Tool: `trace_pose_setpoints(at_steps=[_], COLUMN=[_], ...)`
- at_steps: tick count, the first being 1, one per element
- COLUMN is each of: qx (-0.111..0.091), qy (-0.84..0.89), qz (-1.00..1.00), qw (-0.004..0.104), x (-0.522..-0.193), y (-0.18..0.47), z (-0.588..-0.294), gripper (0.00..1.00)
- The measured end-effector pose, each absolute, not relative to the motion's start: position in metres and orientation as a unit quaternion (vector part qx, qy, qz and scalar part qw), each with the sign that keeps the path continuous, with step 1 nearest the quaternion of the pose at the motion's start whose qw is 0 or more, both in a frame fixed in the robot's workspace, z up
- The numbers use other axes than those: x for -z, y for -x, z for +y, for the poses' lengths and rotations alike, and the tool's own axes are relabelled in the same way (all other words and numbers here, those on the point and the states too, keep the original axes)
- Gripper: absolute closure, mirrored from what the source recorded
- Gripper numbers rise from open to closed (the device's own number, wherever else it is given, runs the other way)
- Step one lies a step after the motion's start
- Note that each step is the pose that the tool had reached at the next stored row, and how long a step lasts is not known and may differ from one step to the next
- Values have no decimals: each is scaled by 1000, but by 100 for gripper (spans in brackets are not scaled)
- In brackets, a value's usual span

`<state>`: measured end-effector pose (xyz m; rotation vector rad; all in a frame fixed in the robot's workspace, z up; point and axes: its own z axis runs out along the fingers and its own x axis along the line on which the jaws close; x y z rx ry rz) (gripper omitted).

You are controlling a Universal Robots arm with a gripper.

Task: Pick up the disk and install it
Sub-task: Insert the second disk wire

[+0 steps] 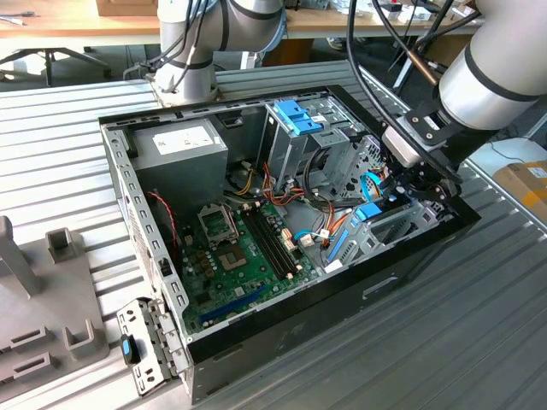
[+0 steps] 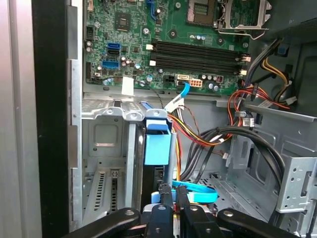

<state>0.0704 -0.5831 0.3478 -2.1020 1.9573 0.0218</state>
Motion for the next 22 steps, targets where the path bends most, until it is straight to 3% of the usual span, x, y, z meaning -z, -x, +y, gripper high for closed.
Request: trace_pose_setpoints(at_steps=[9, 14, 22], qx=[-7, -10, -10], qy=[724, 719, 699], qz=[676, 685, 706], qw=[134, 121, 115], x=[-348, -348, -351], y=[-77, -81, -82], z=[-583, -583, -582], gripper=[82, 82, 82])
